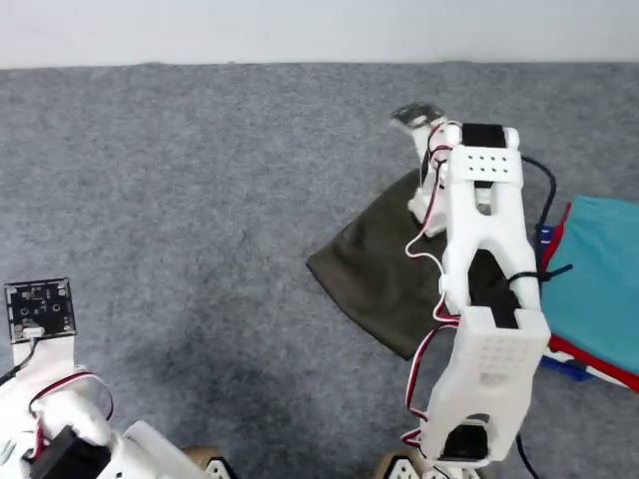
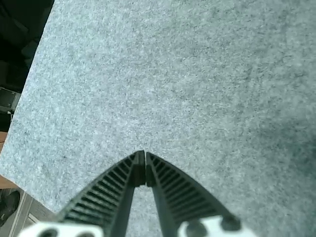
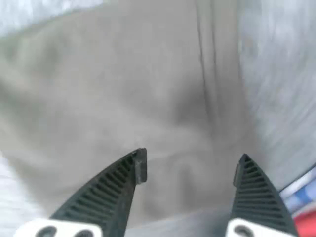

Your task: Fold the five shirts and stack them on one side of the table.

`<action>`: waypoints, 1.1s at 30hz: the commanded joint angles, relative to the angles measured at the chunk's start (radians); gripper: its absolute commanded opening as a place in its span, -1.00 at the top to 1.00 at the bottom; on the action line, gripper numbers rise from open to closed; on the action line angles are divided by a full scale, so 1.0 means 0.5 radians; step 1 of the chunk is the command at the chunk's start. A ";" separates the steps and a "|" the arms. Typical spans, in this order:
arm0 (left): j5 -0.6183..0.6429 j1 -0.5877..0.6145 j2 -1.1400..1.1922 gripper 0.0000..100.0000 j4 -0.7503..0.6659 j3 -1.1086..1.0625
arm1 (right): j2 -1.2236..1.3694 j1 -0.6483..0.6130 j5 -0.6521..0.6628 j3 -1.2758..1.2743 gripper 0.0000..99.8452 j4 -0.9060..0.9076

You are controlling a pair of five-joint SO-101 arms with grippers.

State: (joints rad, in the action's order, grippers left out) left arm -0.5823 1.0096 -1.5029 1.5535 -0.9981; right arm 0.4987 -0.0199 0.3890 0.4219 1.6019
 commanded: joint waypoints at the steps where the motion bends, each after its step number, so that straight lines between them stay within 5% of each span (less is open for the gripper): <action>1: -0.021 0.003 -0.009 0.97 0.015 0.008 | -0.149 -0.078 -0.758 0.064 0.43 0.259; 6: -0.021 0.003 -0.006 0.97 0.015 0.008 | -0.161 -0.143 -1.307 0.055 0.43 0.388; 13: -0.021 0.000 -0.003 0.97 0.009 0.008 | -0.535 -0.318 -1.654 -0.169 0.43 0.388; 18: -0.021 0.000 -0.003 0.97 0.003 0.014 | -1.008 -0.480 -1.918 -0.540 0.07 0.376; 21: -0.021 0.000 -0.003 0.97 0.009 0.014 | -1.119 -0.502 -2.062 -0.743 -0.15 0.213; 33: -0.025 0.000 -0.003 0.97 0.015 0.008 | -0.898 -0.354 -2.277 -1.458 -0.16 -0.987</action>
State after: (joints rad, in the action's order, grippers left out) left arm -0.5854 1.0096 -1.5044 1.5535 -0.9981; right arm 0.0353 -0.2163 -0.7373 -0.2808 1.2413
